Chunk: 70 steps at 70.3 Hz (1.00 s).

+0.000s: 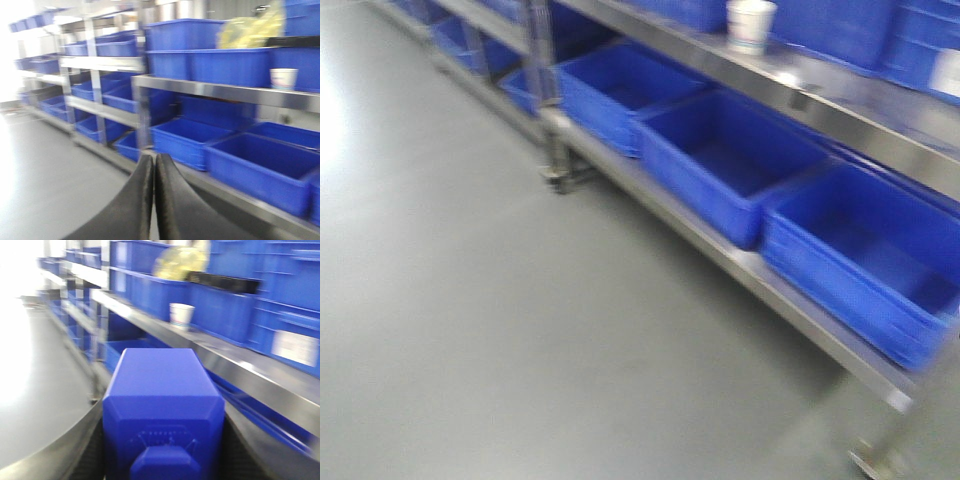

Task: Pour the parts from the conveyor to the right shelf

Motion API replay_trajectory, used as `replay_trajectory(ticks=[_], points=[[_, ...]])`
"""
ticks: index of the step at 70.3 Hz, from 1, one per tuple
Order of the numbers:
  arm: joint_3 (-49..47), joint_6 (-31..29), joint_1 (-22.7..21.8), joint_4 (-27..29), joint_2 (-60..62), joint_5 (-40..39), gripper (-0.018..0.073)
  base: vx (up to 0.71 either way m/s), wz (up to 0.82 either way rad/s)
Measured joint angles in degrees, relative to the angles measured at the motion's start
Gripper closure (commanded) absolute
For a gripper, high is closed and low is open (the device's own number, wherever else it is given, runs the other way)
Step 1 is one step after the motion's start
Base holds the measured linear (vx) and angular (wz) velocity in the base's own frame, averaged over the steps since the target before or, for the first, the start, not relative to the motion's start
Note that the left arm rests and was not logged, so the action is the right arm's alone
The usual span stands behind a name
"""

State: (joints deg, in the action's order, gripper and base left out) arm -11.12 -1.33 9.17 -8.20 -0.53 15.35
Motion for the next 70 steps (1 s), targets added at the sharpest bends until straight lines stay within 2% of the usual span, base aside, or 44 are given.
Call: replay_trajectory(ticks=[43,57,70], points=[[0.00,0.00,0.00,0.00,0.00,0.00,0.0568,0.18,0.78],[0.00,0.00,0.00,0.00,0.00,0.00,0.0568,0.14,0.43],[0.00,0.00,0.00,0.00,0.00,0.00,0.0568,0.17,0.09]])
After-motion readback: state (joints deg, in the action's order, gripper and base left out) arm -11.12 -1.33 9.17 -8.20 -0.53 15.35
